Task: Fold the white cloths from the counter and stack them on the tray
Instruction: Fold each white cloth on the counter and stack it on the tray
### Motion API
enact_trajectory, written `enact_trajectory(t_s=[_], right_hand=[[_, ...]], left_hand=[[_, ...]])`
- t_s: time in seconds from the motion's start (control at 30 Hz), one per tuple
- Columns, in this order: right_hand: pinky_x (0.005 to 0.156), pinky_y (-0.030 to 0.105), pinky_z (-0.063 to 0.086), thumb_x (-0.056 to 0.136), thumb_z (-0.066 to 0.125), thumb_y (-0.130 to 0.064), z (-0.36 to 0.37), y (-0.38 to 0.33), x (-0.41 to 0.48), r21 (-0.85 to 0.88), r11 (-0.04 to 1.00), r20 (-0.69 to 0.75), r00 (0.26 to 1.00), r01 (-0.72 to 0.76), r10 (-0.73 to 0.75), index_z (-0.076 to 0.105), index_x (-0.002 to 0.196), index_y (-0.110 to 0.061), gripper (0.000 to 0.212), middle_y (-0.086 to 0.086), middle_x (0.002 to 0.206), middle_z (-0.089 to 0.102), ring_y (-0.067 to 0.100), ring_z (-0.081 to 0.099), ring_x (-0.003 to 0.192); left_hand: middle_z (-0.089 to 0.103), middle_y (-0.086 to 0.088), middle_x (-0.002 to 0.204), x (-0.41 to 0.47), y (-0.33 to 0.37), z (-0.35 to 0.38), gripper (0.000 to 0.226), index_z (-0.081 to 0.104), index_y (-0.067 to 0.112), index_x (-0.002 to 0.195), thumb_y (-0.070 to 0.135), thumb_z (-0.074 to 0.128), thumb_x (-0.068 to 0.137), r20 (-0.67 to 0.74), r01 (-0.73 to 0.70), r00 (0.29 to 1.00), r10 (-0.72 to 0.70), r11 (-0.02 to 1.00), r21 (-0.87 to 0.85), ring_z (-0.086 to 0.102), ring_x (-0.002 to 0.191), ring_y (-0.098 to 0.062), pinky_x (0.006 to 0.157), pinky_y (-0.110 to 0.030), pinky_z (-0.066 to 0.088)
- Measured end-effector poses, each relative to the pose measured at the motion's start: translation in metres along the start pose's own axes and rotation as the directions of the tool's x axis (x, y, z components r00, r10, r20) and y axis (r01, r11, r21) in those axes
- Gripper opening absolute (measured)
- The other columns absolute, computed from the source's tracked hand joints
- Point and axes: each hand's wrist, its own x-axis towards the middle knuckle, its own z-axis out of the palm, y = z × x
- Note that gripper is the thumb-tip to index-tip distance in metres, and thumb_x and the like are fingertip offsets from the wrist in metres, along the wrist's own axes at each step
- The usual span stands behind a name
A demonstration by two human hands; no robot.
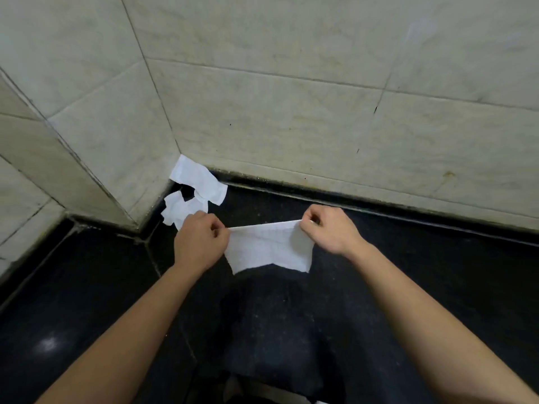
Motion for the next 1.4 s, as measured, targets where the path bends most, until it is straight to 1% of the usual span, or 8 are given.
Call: enact_trajectory(t_s=[0.27, 0.5, 0.83, 0.97, 1.1, 1.2, 1.3, 1.4], right_hand=[[0.07, 0.028, 0.05, 0.09, 0.055, -0.024, -0.008, -0.003, -0.011, 0.188, 0.982, -0.102, 0.994, -0.025, 0.045, 0.068, 0.088, -0.026, 0.012, -0.013, 0.082, 0.067, 0.013, 0.063, 0.082], [0.07, 0.008, 0.039, 0.09, 0.062, -0.022, 0.007, 0.013, -0.038, 0.164, 0.983, -0.184, 0.982, 0.084, -0.053, 0.069, 0.091, -0.024, 0.008, -0.014, 0.089, 0.066, 0.001, 0.058, 0.079], [0.096, 0.034, 0.048, 0.095, 0.05, -0.018, 0.134, 0.098, -0.112, -0.193, 0.979, 0.408, 0.913, 0.063, 0.021, 0.069, 0.114, -0.023, 0.028, 0.0, 0.122, 0.063, 0.024, 0.062, 0.111], [0.092, 0.035, 0.048, 0.096, 0.051, -0.025, 0.159, 0.106, -0.148, -0.23, 0.961, 0.497, 0.867, 0.15, -0.016, 0.07, 0.112, -0.024, 0.025, -0.001, 0.121, 0.06, 0.022, 0.058, 0.111], [0.086, 0.033, 0.05, 0.096, 0.054, -0.029, 0.157, 0.117, -0.151, -0.179, 0.976, 0.507, 0.862, 0.122, -0.015, 0.071, 0.108, -0.029, 0.022, -0.006, 0.113, 0.061, 0.017, 0.061, 0.102], [0.083, 0.025, 0.052, 0.094, 0.062, -0.03, 0.149, 0.115, -0.136, 0.009, 0.992, 0.416, 0.902, -0.128, 0.113, 0.074, 0.107, -0.032, 0.017, -0.011, 0.103, 0.067, 0.008, 0.064, 0.092], [0.078, 0.016, 0.053, 0.089, 0.073, -0.021, 0.148, 0.104, -0.11, 0.337, 0.848, 0.286, 0.903, -0.409, 0.321, 0.076, 0.094, -0.03, 0.01, -0.009, 0.091, 0.075, 0.006, 0.069, 0.086], [0.079, 0.02, 0.055, 0.087, 0.076, -0.02, 0.149, 0.093, -0.082, 0.523, 0.69, 0.263, 0.865, -0.5, 0.427, 0.076, 0.088, -0.03, 0.011, -0.006, 0.087, 0.077, 0.01, 0.071, 0.085]], left_hand=[[0.067, 0.003, 0.085, 0.005, 0.015, -0.008, 0.01, 0.066, 0.017, 0.084, 0.017, 0.056, 0.087, 0.04, 0.126, 0.992, -0.121, 0.979, -0.158, 0.06, 0.083, -0.016, 0.065, -0.026, 0.039], [0.057, 0.0, 0.09, -0.028, 0.004, 0.006, 0.012, 0.059, 0.013, 0.086, 0.003, 0.062, 0.08, -0.141, -0.127, 0.984, 0.108, 0.983, -0.134, 0.052, 0.072, -0.015, 0.062, -0.029, 0.038], [0.054, 0.008, 0.059, -0.164, -0.085, 0.105, 0.046, 0.06, 0.024, 0.06, 0.004, 0.089, 0.031, 0.486, -0.302, 0.862, 0.146, 0.916, 0.262, 0.054, 0.049, -0.013, 0.038, -0.021, 0.04], [0.06, 0.009, 0.069, -0.21, -0.1, 0.11, 0.037, 0.063, 0.025, 0.065, 0.005, 0.088, 0.045, 0.569, -0.278, 0.814, 0.115, 0.938, 0.208, 0.059, 0.059, -0.011, 0.043, -0.022, 0.047], [0.061, 0.006, 0.095, -0.206, -0.094, 0.098, 0.014, 0.068, 0.022, 0.097, 0.013, 0.062, 0.087, 0.604, -0.15, 0.796, 0.041, 0.98, 0.132, 0.059, 0.092, -0.016, 0.073, -0.029, 0.048], [0.061, 0.01, 0.09, -0.185, -0.093, 0.094, 0.014, 0.065, 0.025, 0.097, 0.014, 0.065, 0.089, 0.549, 0.148, 0.83, -0.095, 0.988, -0.052, 0.059, 0.085, -0.011, 0.069, -0.02, 0.042], [0.066, 0.0, 0.089, -0.155, -0.092, 0.097, 0.02, 0.066, 0.02, 0.097, 0.007, 0.074, 0.084, 0.505, 0.572, 0.771, -0.387, 0.77, -0.282, 0.064, 0.086, -0.02, 0.073, -0.021, 0.048], [0.066, -0.004, 0.097, -0.123, -0.09, 0.099, 0.022, 0.067, 0.014, 0.104, 0.009, 0.075, 0.085, 0.508, 0.719, 0.689, -0.517, 0.577, -0.388, 0.063, 0.092, -0.019, 0.078, -0.029, 0.051]])
